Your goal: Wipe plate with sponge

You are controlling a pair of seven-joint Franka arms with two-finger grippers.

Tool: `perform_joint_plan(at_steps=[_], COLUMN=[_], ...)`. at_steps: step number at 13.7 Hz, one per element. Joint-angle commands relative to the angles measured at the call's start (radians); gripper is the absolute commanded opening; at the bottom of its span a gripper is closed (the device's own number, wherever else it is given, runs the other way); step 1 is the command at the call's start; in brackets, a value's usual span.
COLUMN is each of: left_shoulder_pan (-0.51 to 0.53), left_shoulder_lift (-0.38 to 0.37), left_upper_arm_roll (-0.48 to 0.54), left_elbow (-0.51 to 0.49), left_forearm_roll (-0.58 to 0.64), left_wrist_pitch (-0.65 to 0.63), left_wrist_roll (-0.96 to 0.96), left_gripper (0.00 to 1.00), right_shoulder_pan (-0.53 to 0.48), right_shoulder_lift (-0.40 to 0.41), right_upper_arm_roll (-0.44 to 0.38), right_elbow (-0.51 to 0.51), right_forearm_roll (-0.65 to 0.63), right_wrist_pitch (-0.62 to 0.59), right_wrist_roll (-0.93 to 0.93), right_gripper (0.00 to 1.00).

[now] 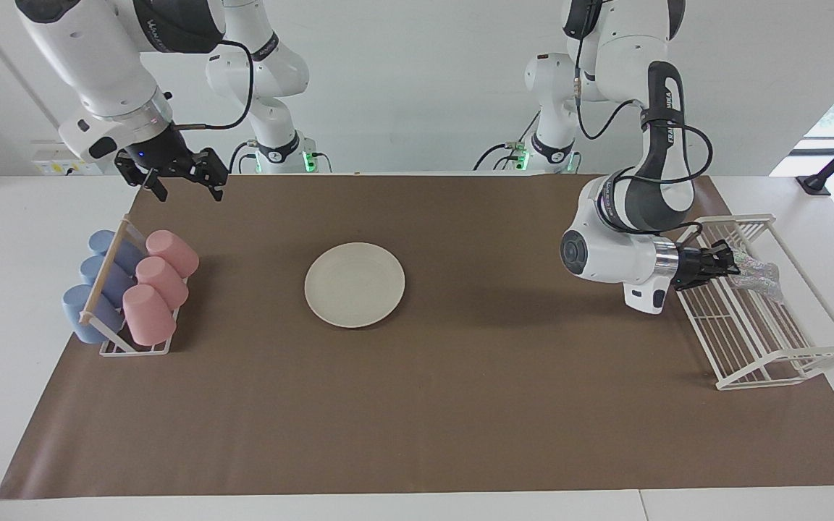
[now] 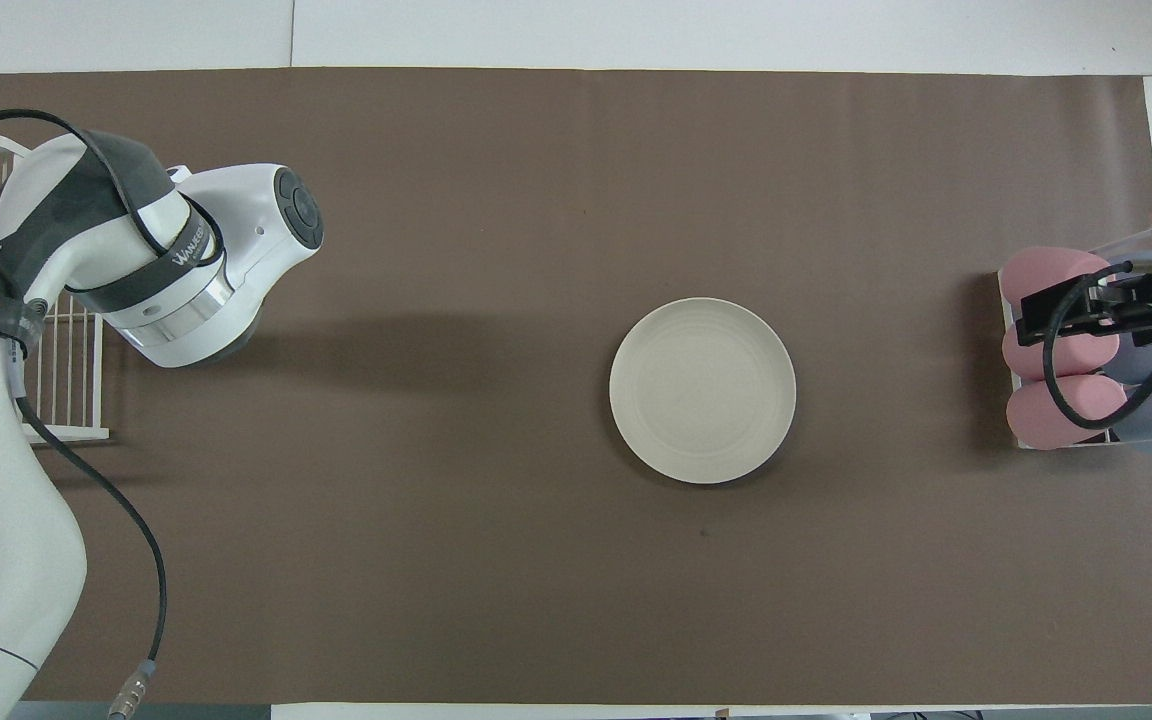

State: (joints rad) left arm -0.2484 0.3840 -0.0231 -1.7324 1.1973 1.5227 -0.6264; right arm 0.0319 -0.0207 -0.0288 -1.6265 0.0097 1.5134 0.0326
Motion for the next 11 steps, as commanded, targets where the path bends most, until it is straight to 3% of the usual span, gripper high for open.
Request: perform_joint_plan(at_steps=[1, 9, 10, 11], left_shoulder_pan=[0.020, 0.023, 0.023, 0.023], left_shoulder_lift=[0.010, 0.010, 0.010, 0.010], left_upper_arm_roll=[-0.006, -0.004, -0.006, -0.004], left_elbow=[0.008, 0.004, 0.005, 0.004], left_forearm_roll=[-0.015, -0.084, -0.084, -0.084], left_wrist_pitch=[0.034, 0.068, 0.070, 0.070], left_wrist_roll=[0.007, 0.000, 0.000, 0.000], left_gripper=[0.00, 0.01, 0.20, 0.48], right_shoulder_pan=[-0.017, -0.015, -0.015, -0.015], right_shoulder_lift=[-0.007, -0.008, -0.008, -0.008], right_upper_arm_roll=[0.009, 0.004, 0.004, 0.004], right_elbow=[-0.010, -0.010, -0.010, -0.010], right_forearm_roll=[-0.020, -0.020, -0.020, -0.020], right_wrist_pitch=[0.010, 0.007, 0.007, 0.007], right_wrist_roll=[-0.028, -0.025, -0.026, -0.027], right_gripper=[1.00, 1.00, 1.00, 1.00])
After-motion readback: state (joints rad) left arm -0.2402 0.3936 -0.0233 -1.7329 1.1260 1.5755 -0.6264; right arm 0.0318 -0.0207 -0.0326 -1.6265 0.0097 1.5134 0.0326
